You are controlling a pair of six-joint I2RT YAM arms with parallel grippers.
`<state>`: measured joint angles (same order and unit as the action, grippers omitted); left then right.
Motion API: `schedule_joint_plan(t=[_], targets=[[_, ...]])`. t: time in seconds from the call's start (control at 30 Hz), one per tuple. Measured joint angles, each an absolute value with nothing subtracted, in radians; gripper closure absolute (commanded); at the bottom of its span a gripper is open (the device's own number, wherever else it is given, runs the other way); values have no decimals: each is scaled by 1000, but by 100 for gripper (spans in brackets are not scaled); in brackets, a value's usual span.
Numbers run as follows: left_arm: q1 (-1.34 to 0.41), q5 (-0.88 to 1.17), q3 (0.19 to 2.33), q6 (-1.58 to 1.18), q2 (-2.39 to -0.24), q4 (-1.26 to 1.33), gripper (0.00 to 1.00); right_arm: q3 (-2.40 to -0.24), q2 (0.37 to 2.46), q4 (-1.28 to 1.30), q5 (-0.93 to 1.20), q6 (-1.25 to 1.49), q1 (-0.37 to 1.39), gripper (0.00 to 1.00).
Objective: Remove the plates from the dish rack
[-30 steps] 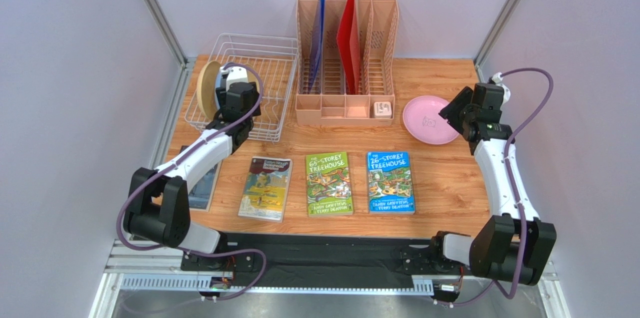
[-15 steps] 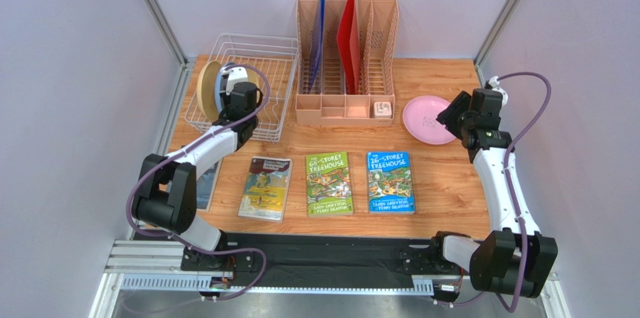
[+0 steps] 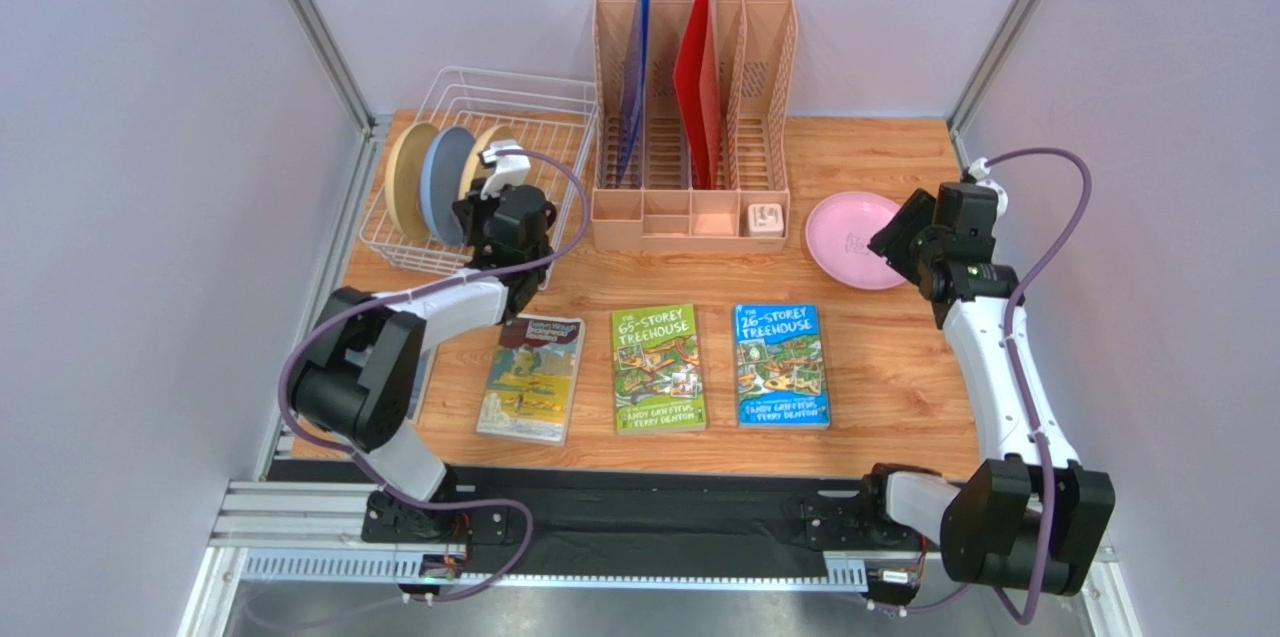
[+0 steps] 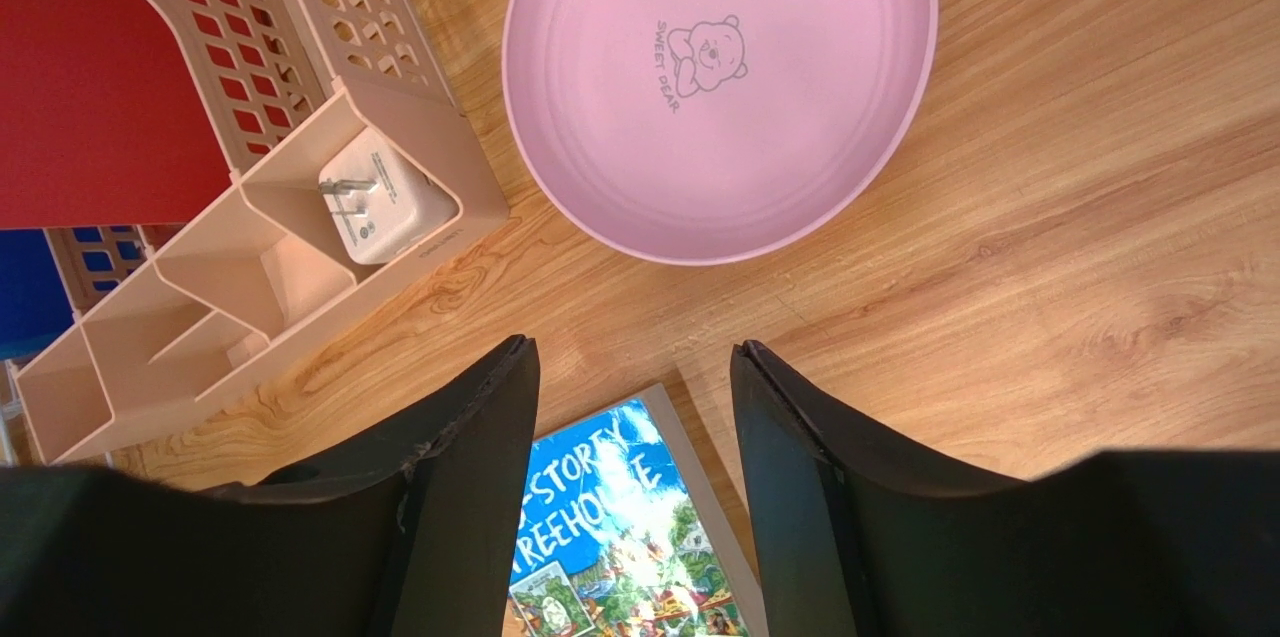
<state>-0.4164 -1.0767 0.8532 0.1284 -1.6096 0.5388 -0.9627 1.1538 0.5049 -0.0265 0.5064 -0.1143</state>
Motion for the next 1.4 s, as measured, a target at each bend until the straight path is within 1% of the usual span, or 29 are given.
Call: schedule_joint_plan(t=[0.2, 0.3, 0.4, 0.5, 0.57, 0.6, 0.7, 0.77, 0.87, 0.9, 0.93, 1.03, 1.13, 1.23, 1.4], targets=[[-463, -1176, 853, 255, -1644, 668, 100, -962, 1144, 513, -32, 500, -112, 44], [-482, -1206, 853, 305, -1609, 685, 100, -962, 1130, 519, -34, 500, -111, 44], [-498, -1232, 855, 332, -1529, 661, 100, -962, 1110, 527, -37, 499, -98, 44], [-508, -1224, 892, 275, -1421, 518, 100, -962, 1090, 536, -34, 498, -75, 44], [-516, -1191, 948, 183, -1353, 358, 100, -962, 1081, 537, -25, 494, -60, 44], [-517, -1158, 982, 119, -1311, 255, 100, -962, 1077, 537, -15, 490, -52, 44], [-520, -1039, 1027, -30, -1206, 57, 100, -962, 1063, 537, 34, 479, -25, 44], [-520, -947, 1028, -113, -1148, -40, 100, -955, 1046, 522, 87, 474, -8, 44], [-520, -752, 1005, -236, -1076, -152, 100, -918, 1011, 465, 188, 476, 39, 44], [-520, -670, 990, -276, -1060, -177, 100, -908, 1006, 451, 212, 479, 52, 41], [-520, -615, 979, -307, -1052, -193, 100, -886, 1001, 416, 257, 486, 71, 40], [-524, -416, 931, -411, -1052, -224, 100, -861, 1002, 377, 299, 498, 122, 39], [-525, -258, 886, -494, -1070, -241, 100, -833, 1006, 325, 339, 510, 181, 39], [-528, -151, 873, -555, -1106, -250, 100, -816, 1020, 281, 362, 519, 231, 39], [-530, -36, 872, -615, -1145, -244, 100, -814, 1071, 228, 370, 526, 293, 38]])
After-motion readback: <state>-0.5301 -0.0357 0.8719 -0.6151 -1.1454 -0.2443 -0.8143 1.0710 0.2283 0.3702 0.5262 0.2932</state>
